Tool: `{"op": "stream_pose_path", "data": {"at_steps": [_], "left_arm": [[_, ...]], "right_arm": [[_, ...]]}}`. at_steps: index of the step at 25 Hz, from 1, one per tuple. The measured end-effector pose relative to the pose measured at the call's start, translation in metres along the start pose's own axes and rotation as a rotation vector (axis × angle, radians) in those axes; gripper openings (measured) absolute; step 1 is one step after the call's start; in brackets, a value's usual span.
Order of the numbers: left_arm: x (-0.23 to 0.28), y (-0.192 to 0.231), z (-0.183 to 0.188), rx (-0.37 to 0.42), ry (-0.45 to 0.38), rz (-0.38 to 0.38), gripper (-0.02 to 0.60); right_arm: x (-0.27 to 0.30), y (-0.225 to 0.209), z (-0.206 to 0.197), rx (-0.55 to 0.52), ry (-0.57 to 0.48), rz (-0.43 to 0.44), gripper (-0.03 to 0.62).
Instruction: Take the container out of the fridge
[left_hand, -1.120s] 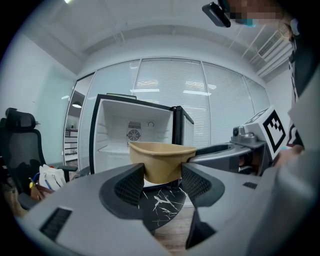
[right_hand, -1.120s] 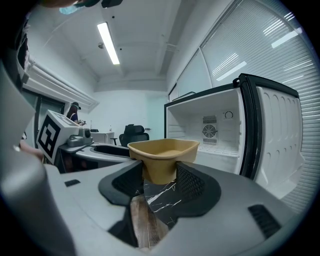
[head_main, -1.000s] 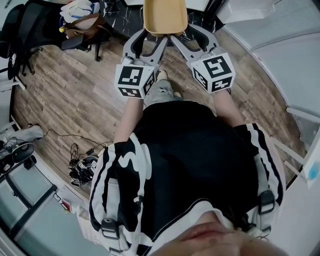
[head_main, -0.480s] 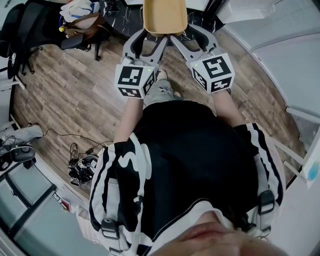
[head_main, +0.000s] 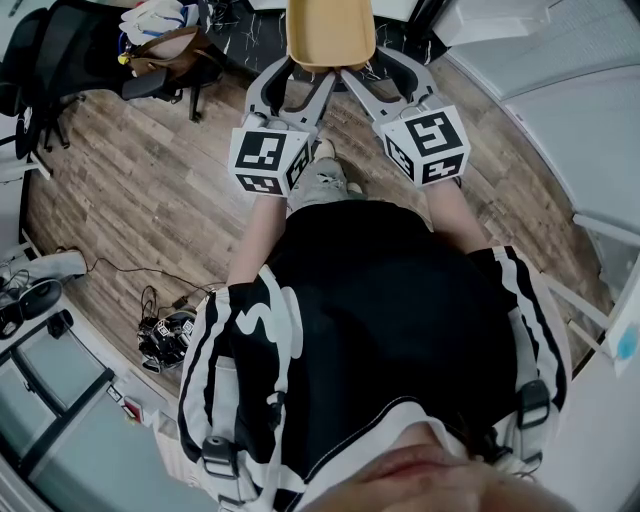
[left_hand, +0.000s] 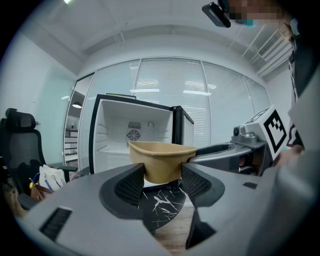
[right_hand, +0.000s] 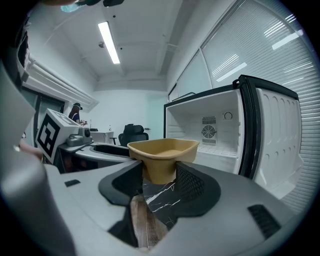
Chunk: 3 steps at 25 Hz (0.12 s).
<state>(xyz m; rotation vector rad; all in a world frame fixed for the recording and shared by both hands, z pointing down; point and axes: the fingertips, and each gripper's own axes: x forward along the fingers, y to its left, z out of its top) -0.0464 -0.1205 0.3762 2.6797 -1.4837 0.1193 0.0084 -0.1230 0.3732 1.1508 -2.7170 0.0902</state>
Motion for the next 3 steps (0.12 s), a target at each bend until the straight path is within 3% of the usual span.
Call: {"op": "stream_pose_path", "data": {"at_steps": [3], "left_arm": [[0.0003, -0.0003, -0.0002, 0.000, 0.002, 0.000, 0.236]], "right_arm": [[-0.0002, -0.0004, -0.0002, -0.003, 0.002, -0.001, 0.216]]}}
